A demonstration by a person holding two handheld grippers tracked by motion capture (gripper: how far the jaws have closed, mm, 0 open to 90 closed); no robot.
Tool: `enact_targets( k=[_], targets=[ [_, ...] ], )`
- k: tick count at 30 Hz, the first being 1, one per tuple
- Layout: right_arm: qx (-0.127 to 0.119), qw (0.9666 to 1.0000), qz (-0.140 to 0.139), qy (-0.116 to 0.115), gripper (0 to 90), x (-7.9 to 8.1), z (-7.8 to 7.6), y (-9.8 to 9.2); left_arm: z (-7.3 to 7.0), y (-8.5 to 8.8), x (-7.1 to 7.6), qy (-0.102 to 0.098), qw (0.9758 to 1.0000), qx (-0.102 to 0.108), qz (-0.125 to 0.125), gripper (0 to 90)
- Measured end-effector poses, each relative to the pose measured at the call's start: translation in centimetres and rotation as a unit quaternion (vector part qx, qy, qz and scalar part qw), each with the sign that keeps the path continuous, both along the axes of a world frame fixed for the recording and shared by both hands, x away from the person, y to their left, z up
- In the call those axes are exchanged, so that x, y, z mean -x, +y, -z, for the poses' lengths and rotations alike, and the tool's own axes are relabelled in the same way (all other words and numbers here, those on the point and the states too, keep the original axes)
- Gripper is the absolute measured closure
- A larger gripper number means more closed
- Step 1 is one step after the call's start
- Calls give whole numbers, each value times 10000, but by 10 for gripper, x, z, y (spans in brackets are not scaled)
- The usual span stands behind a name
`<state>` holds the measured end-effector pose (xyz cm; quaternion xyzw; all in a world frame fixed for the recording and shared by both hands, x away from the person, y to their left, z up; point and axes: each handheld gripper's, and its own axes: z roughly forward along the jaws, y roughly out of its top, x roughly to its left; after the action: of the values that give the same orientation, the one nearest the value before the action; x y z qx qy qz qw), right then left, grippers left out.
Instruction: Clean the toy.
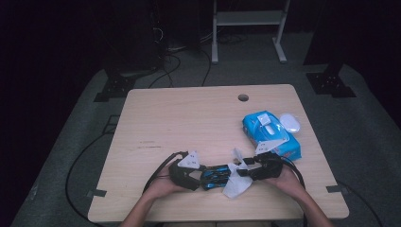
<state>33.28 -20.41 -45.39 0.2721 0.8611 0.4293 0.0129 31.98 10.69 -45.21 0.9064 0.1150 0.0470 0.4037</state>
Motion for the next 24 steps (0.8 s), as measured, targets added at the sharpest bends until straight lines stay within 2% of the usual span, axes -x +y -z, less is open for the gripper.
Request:
enact_targets(
  k=[4, 8, 10, 11, 12, 14, 15, 16, 18, 21, 24],
  targets=[
    [-140, 9993, -187, 297, 428, -5, 5, 6, 0, 1, 0, -9, 10000, -7, 30, 453],
    [-276, 9985, -299, 372, 471, -6, 8, 5, 1, 2, -1, 35, 10000, 31, 65, 449],
    [-276, 9985, -350, 317, 496, -4, 8, 5, 4, -1, -3, 227, 9997, -43, -27, 401],
    [-285, 9984, -399, 298, 516, -4, 7, 5, 5, -3, -5, 305, 9995, -90, -82, 323],
    [-296, 9982, -440, 268, 533, -3, 7, 5, 6, -4, -7, 468, 9988, -89, -129, 276],
    [-278, 9982, -518, 151, 550, 0, 5, 6, 7, -4, -11, 651, 9978, 19, -106, 279],
    [-232, 9983, -529, 73, 554, 2, 5, 7, 8, -4, -12, 758, 9971, 85, -17, 306],
    [-213, 9983, -538, 46, 559, 3, 4, 7, 8, -4, -12, 767, 9969, 117, 95, 355],
    [-181, 9984, -532, 4, 562, 3, 3, 7, 7, -5, -9, 666, 9975, 158, 174, 459],
    [-56, 9989, -440, -167, 560, 5, -1, 9, 5, -6, -8, 447, 9989, 65, 133, 472],
    [156, 9981, -299, -515, 553, 6, -7, 15, 4, -4, -10, 208, 9998, -26, 33, 475]
  ],
)
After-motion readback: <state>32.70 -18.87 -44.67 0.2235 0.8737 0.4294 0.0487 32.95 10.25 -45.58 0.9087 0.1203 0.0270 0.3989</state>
